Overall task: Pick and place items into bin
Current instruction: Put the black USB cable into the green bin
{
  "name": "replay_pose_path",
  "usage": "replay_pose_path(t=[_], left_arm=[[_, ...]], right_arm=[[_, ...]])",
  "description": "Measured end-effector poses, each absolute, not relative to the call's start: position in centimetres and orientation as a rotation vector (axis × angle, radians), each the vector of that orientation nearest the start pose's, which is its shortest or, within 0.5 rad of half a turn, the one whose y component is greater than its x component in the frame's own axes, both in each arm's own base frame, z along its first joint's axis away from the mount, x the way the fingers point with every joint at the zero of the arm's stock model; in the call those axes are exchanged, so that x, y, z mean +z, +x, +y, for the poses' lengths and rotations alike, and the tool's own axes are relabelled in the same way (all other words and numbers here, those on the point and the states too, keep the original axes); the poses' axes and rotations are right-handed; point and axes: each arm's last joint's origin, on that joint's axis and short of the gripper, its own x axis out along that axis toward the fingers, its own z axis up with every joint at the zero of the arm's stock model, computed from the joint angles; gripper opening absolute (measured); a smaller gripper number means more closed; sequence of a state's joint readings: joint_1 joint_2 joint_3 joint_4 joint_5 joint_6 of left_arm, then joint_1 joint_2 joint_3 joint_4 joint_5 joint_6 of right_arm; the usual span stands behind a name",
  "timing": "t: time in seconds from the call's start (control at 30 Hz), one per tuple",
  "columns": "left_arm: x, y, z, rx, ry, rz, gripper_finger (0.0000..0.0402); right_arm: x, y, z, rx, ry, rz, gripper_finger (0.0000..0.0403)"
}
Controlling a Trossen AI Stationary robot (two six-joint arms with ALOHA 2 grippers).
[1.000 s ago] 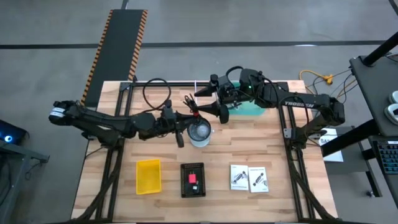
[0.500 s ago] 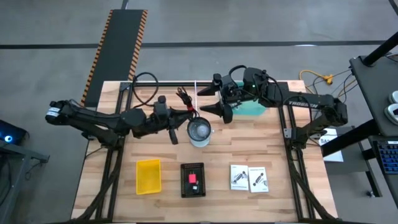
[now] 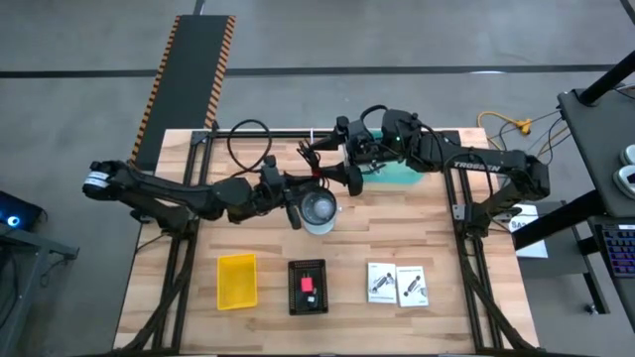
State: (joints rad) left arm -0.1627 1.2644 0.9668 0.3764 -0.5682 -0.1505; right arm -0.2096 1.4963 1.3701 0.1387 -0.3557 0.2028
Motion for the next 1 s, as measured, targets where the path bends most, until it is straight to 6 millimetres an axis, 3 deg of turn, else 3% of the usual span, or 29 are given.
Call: replay_pose_path(t=[0.23,0.87,1.0], left_arm=[[34.69,28.37,-2.94,0.406,-0.177,-0.106,0.0015],[34.25,28.83,-2.81,0.400,-0.171,-0.094,0.0017],[34.41,28.63,-2.78,0.397,-0.172,-0.097,0.0043]], right_arm=[[39.86,33.96,-6.30,0.107,0.206,-0.013,0.0265],[39.95,34.00,-5.99,0.114,0.154,-0.005,0.0030],[39.99,33.97,-6.01,0.113,0.150,-0.007,0.0017]])
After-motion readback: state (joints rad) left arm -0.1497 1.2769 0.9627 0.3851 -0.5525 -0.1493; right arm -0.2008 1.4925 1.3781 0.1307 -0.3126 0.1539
